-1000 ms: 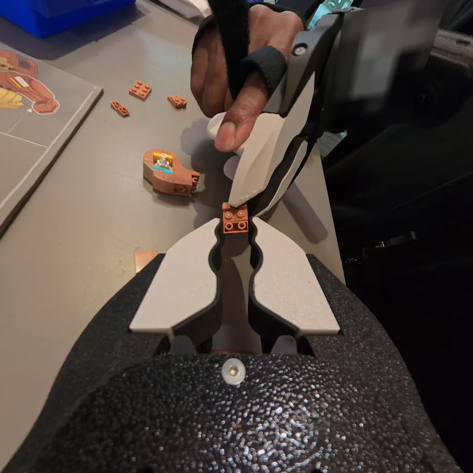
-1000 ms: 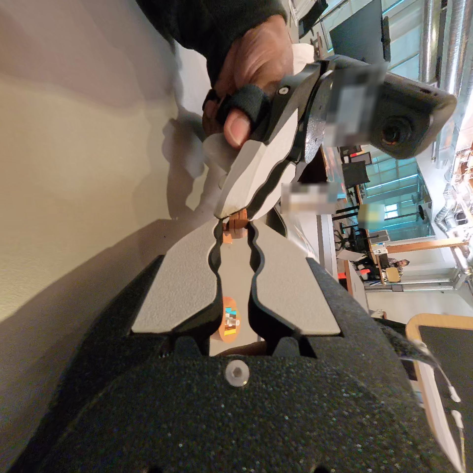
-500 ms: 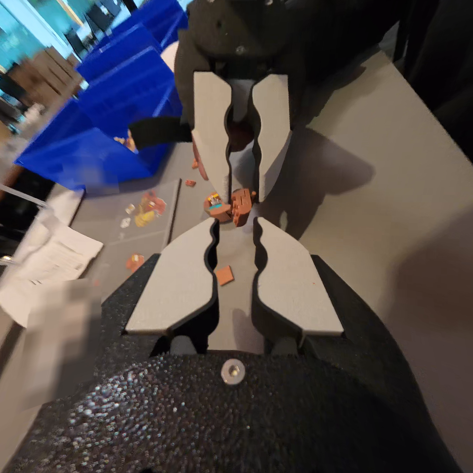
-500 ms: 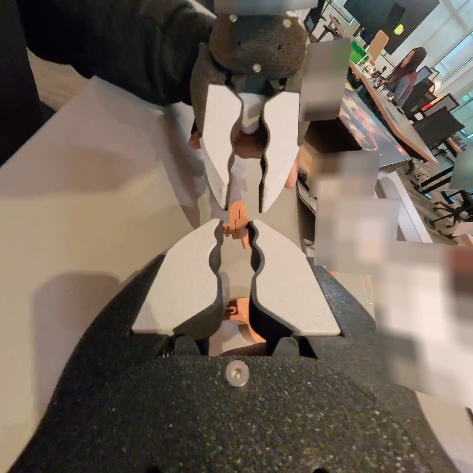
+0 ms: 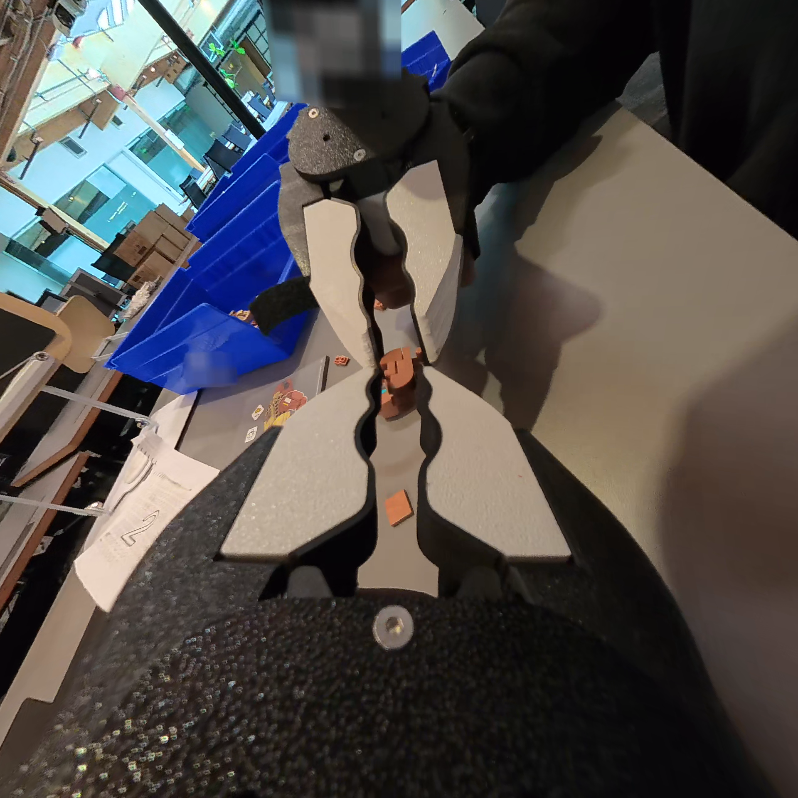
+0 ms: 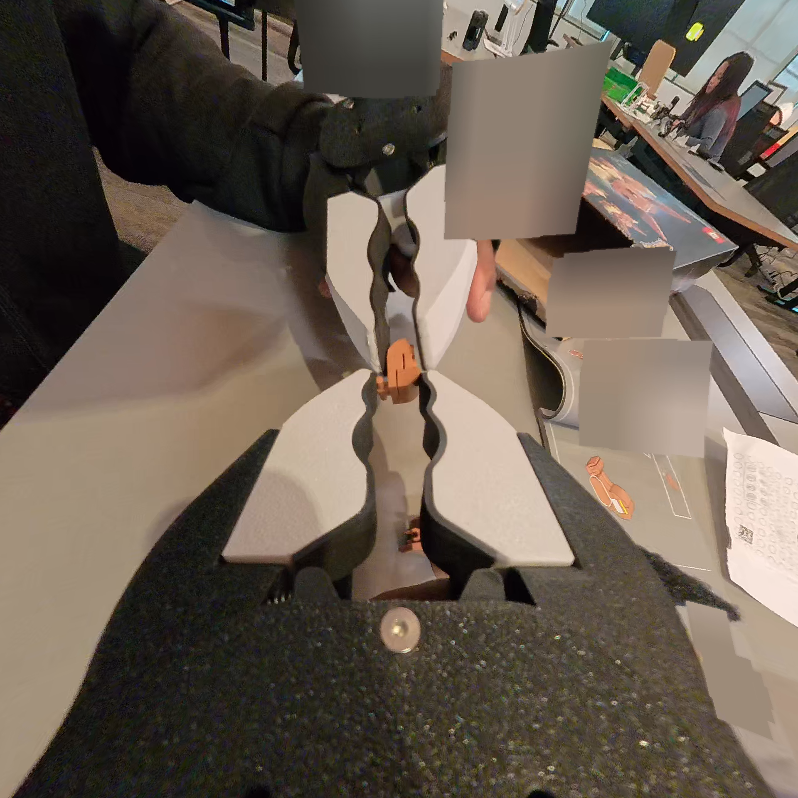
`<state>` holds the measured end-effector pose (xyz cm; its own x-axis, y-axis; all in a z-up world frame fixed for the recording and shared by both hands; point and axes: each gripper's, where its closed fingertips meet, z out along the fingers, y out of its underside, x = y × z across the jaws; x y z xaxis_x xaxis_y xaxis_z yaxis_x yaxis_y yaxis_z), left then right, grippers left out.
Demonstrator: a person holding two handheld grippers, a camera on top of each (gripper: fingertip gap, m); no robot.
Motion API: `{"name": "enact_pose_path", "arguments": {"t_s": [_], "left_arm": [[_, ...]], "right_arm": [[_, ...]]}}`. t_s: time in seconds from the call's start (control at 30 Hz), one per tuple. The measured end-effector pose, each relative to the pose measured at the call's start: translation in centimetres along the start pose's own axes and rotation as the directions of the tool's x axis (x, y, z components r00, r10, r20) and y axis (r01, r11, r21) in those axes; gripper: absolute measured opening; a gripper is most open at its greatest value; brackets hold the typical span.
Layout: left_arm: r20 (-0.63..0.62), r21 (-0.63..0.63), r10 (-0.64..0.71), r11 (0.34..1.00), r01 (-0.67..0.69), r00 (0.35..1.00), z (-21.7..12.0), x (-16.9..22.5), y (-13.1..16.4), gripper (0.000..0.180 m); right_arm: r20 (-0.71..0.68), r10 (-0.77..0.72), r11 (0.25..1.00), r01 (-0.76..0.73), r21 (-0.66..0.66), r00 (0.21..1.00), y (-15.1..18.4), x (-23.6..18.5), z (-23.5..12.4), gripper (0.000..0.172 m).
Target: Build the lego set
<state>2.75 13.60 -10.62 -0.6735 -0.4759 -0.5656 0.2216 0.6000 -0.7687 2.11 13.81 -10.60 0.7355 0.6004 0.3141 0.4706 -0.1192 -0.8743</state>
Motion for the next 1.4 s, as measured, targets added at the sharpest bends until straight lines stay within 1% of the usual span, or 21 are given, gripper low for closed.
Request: {"name": "enact_pose_path", "arguments": {"t_s": [0.07, 0.17, 0.3, 0.67, 0.87, 0.93, 1.03, 1.07, 1.13, 1.2, 1.4], "left_arm": [[0.007, 0.001, 0.001, 1.0, -0.001, 1.0, 0.1, 0.0, 0.0, 0.013], [-0.009, 0.007, -0.035, 0.999, 0.035, 0.999, 0.0, 0.0, 0.0, 0.012], [-0.039, 0.041, -0.088, 0.995, 0.09, 0.995, -0.2, 0.1, -0.4, 0.012], [-0.057, 0.132, -0.167, 0.976, 0.173, 0.984, -0.4, -0.1, -1.3, 0.011], [-0.029, 0.181, -0.214, 0.96, 0.215, 0.976, -0.3, -0.8, -1.8, 0.011], [-0.008, 0.205, -0.229, 0.952, 0.226, 0.973, -0.4, -1.3, -2.0, 0.011], [0.003, 0.212, -0.251, 0.946, 0.245, 0.968, -0.5, -1.8, -2.0, 0.011], [-0.004, 0.217, -0.261, 0.942, 0.255, 0.965, -0.5, -1.8, -1.9, 0.011], [-0.017, 0.243, -0.289, 0.928, 0.284, 0.957, -0.7, -1.9, -2.0, 0.011], [-0.03, 0.283, -0.325, 0.904, 0.32, 0.945, -1.1, -2.2, -2.4, 0.011], [-0.052, 0.298, -0.332, 0.895, 0.332, 0.942, -1.1, -2.1, -2.7, 0.011]], "right_arm": [[-0.004, 0.002, 1.0, -0.002, 0.0, 1.0, 0.0, 0.1, 0.0, 0.018], [-0.004, 0.011, 1.0, -0.011, 0.006, 1.0, -0.1, 0.1, 0.0, 0.018], [-0.003, 0.006, 1.0, -0.006, 0.019, 1.0, -0.4, -0.1, 0.0, 0.018], [-0.005, 0.008, 0.998, -0.008, 0.062, 1.0, -1.3, 0.0, -0.4, 0.017], [-0.037, 0.004, 0.996, -0.001, 0.086, 0.999, -1.7, 0.6, -0.8, 0.017], [-0.077, -0.011, 0.993, 0.02, 0.117, 0.997, -2.2, 0.9, -1.1, 0.017], [-0.146, -0.047, 0.991, 0.064, 0.116, 0.988, -2.3, 1.5, -1.2, 0.019], [-0.163, -0.051, 0.991, 0.07, 0.112, 0.985, -2.3, 1.7, -1.2, 0.023], [-0.164, -0.048, 0.993, 0.065, 0.097, 0.985, -1.9, 1.8, -1.1, 0.03], [-0.167, -0.053, 0.994, 0.068, 0.082, 0.984, -1.6, 1.8, -1.0, 0.03], [-0.157, -0.043, 0.993, 0.06, 0.105, 0.987, -1.9, 1.6, -1.0, 0.023]]}}
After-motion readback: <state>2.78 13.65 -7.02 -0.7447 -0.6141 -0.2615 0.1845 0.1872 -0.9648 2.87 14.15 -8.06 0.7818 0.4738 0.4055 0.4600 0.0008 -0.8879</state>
